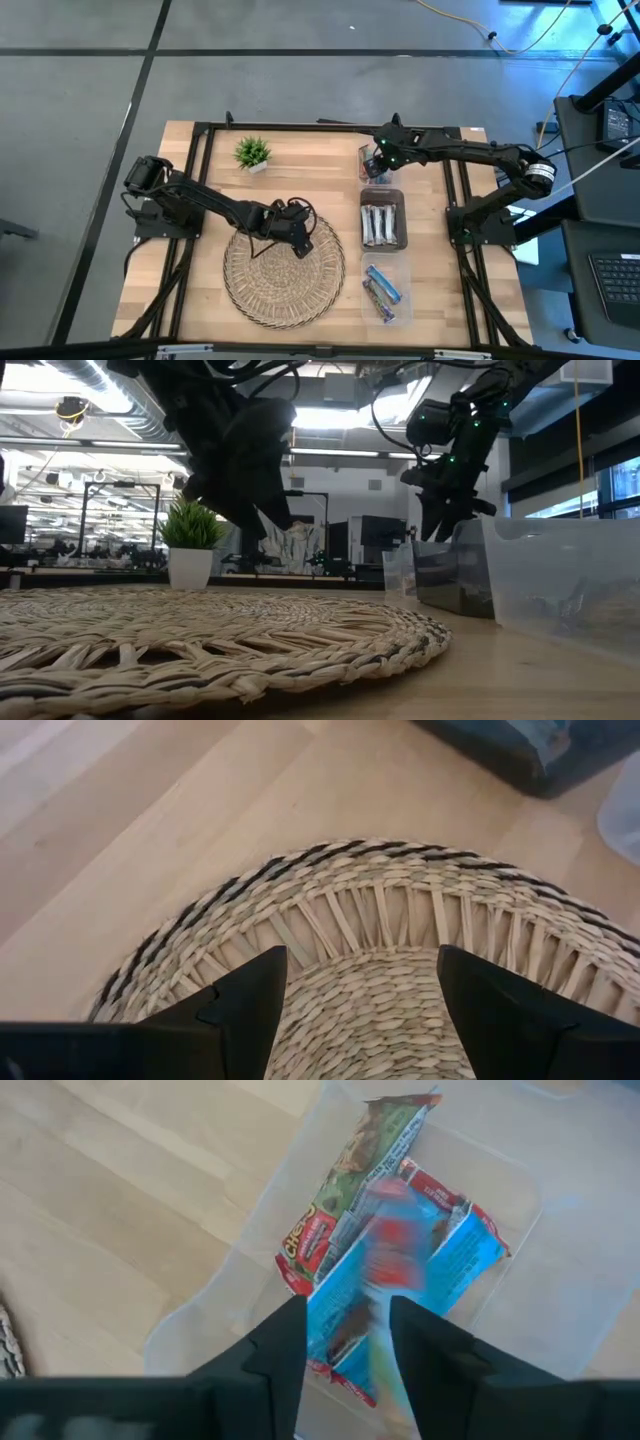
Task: Pick and place Granola Bars by type
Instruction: Put the red granola bar into the top transparent bin, then return to Home Position
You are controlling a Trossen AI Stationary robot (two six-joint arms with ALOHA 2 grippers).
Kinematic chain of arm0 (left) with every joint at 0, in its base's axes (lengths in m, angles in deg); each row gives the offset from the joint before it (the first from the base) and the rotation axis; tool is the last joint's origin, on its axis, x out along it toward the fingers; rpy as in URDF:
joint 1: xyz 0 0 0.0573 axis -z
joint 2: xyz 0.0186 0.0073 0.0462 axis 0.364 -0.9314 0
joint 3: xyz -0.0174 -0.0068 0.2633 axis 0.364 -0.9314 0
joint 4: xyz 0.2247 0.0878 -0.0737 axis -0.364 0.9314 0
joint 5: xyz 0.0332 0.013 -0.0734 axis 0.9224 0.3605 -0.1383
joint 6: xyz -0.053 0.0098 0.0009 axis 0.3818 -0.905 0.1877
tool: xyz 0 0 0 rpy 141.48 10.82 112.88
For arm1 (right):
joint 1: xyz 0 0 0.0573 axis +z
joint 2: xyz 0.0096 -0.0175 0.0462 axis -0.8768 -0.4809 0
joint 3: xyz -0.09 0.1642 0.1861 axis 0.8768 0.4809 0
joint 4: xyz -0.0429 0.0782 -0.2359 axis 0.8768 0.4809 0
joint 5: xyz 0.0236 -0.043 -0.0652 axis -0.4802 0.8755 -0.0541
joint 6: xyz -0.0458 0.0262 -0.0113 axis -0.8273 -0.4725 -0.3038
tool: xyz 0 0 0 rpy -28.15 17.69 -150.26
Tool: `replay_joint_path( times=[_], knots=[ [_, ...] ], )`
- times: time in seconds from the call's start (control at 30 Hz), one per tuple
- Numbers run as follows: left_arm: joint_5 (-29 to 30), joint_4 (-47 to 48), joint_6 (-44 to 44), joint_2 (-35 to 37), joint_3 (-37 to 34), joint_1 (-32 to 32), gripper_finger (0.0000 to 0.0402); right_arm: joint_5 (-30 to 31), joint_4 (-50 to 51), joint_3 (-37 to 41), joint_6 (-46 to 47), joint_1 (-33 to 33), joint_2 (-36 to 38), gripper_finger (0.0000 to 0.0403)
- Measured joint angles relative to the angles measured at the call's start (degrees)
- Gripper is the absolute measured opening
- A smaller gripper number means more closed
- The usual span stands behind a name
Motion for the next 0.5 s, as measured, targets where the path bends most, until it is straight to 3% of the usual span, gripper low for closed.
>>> replay_joint_path(
  times=[0.27,0.5],
  knots=[
    [-3.93,0.45,4.01,0.0,0.0,-1.09,0.0251,0.0,5.69,-2.55,-0.5,0.56,2.44,0.0182],
    [-2.52,2.3,4.42,-0.13,0.0,-1.53,0.0251,-1.41,7.44,-3.56,-1.44,10.03,15.09,0.0184]
  ],
)
